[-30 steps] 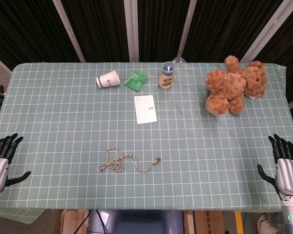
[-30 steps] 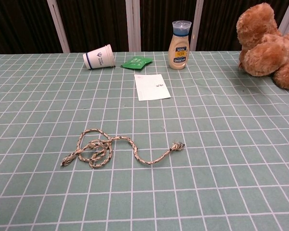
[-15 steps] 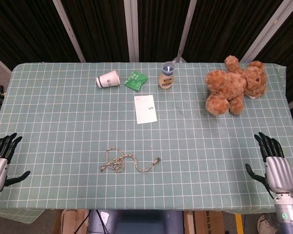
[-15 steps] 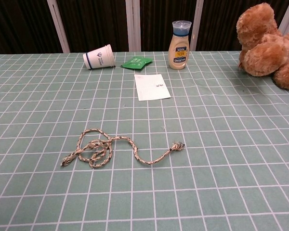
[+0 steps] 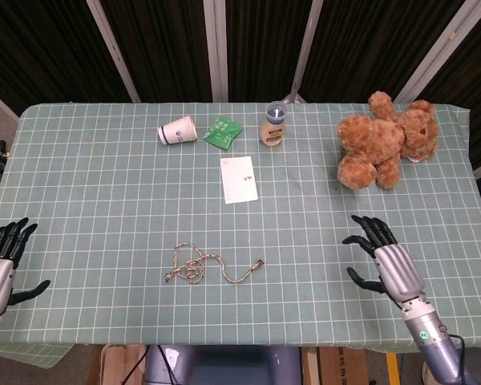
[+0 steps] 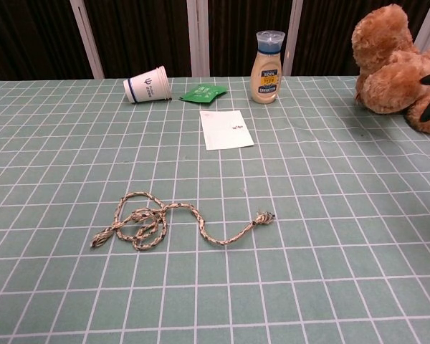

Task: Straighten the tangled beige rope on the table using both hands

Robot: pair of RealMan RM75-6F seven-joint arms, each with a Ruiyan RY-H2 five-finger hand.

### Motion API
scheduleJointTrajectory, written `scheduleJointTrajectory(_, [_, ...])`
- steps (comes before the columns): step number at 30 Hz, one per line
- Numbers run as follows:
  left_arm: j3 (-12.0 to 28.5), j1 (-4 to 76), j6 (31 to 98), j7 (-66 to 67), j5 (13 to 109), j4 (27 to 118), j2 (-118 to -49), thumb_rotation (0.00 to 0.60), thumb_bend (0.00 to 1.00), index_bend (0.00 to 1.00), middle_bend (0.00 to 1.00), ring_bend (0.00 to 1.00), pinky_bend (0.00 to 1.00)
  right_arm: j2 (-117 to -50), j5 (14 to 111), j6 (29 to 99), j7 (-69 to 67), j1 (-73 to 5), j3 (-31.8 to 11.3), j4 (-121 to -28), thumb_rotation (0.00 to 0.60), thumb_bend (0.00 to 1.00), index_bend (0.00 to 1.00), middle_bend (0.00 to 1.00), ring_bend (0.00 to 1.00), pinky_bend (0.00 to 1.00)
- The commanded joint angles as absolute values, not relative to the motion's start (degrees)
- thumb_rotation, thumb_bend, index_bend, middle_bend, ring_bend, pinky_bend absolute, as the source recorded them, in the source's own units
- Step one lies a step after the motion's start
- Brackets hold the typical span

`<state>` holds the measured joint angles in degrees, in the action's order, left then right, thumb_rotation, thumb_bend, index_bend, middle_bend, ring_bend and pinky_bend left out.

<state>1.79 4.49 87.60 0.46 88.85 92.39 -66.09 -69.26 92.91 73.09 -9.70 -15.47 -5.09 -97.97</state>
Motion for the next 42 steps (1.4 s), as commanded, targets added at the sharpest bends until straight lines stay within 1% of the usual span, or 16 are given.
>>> scheduleJointTrajectory(1, [1.82, 4.63, 87.36, 0.65, 88.76, 92.3, -66.27, 0.6, 0.04, 0.0, 0.0, 0.0, 0.0, -72.52, 93.89, 70.43, -6.84, -17.43, -4.28, -99.24, 0.6, 0.35, 0.39, 0.11, 0.0, 0.0])
scheduleJointTrajectory(4, [1.8, 4.78, 87.15, 0.89, 88.81, 92.18, -66.47, 0.6, 0.04, 0.0, 0.0, 0.0, 0.0, -75.15, 93.9, 68.34, -4.5, -18.78, -3.86, -99.55, 0.6, 0.35, 0.39, 0.11, 0.0, 0.0])
scheduleJointTrajectory(8, [1.88, 4.87, 86.99, 0.8, 88.62, 92.0, -66.59, 0.6, 0.04, 0.0, 0.0, 0.0, 0.0, -79.77, 91.41, 65.9, -0.96, -20.31, -4.31, -99.17, 0.6, 0.35, 0.41, 0.11, 0.0, 0.0])
scheduleJointTrajectory(24, [2.18, 5.37, 86.06, -0.75, 87.87, 91.4, -66.42, 0.6, 0.04, 0.0, 0.0, 0.0, 0.0, -91.67, 85.48, 61.56, 7.83, -24.95, -6.05, -95.71, 0.6, 0.35, 0.44, 0.12, 0.0, 0.0])
scheduleJointTrajectory(28, [2.22, 5.49, 85.66, -1.09, 87.51, 91.36, -66.32, 0.6, 0.04, 0.0, 0.0, 0.0, 0.0, -94.54, 83.97, 60.81, 9.54, -25.9, -6.25, -94.05, 0.6, 0.35, 0.45, 0.12, 0.0, 0.0])
scheduleJointTrajectory(34, [2.26, 5.71, 85.13, -1.66, 87.2, 91.37, -66.21, 0.6, 0.04, 0.0, 0.0, 0.0, 0.0, -98.85, 81.82, 60.31, 11.18, -26.87, -6.52, -90.57, 0.6, 0.35, 0.48, 0.14, 0.0, 0.0])
scheduleJointTrajectory(42, [2.36, 5.99, 84.42, -2.36, 86.66, 91.28, -66.11, 0.6, 0.04, 0.0, 0.0, 0.0, 0.0, -103.04, 79.81, 60.39, 12.04, -27.79, -7.33, -86.94, 0.6, 0.35, 0.51, 0.15, 0.0, 0.0])
